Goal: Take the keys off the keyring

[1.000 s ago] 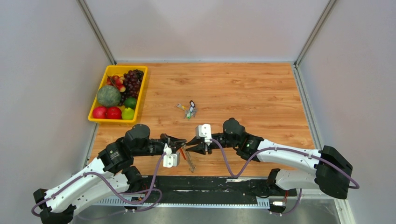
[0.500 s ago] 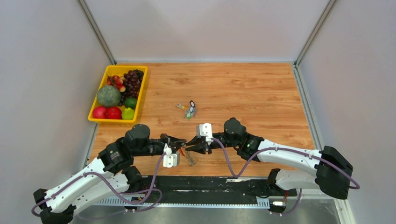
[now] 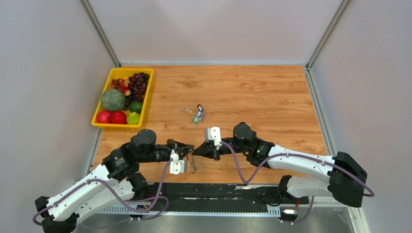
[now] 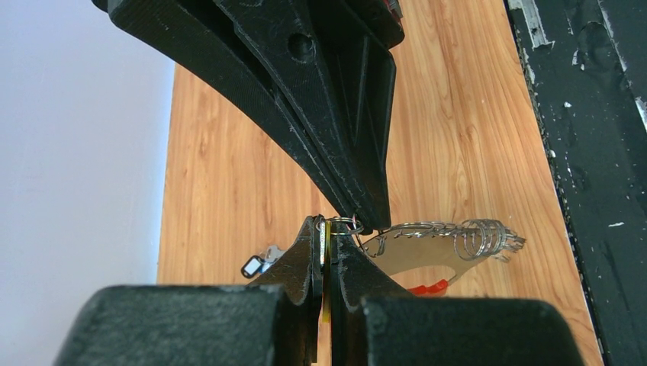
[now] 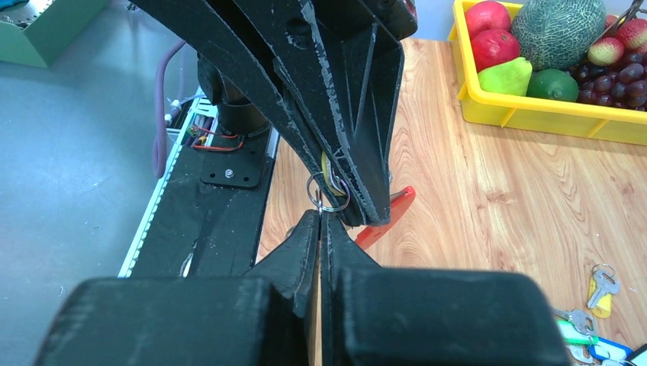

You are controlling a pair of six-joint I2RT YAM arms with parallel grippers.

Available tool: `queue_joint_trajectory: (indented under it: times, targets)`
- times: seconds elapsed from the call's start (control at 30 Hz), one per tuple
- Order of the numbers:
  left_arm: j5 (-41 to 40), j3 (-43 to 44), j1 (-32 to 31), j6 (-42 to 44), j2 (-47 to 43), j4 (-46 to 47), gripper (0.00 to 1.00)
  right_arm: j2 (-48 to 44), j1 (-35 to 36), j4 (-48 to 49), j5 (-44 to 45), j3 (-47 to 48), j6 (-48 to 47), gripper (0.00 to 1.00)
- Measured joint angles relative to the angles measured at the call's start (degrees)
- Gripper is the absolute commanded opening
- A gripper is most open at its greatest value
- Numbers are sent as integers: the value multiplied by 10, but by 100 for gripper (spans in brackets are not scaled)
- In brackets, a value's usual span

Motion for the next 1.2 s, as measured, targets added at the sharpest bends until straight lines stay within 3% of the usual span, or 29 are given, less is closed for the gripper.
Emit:
queue_joint_trajectory:
  times: [0.33, 0.7, 0.83, 0.9, 1.2]
  targets:
    - [-2, 0, 0, -10, -11, 2, 0, 2, 0, 28, 1, -7, 16, 0]
    - [-9, -5, 0, -16, -31, 3, 0, 0, 0, 168, 27, -75, 68, 0]
    - [-9, -7, -2, -19, -32, 7, 0, 1, 0, 216, 35, -98, 95, 28]
    - [-10, -7, -2, -19, -32, 10, 0, 4, 0, 216, 35, -98, 105, 35]
    - [-4, -7, -2, -19, -32, 14, 0, -16, 0, 146, 43, -86, 90, 37]
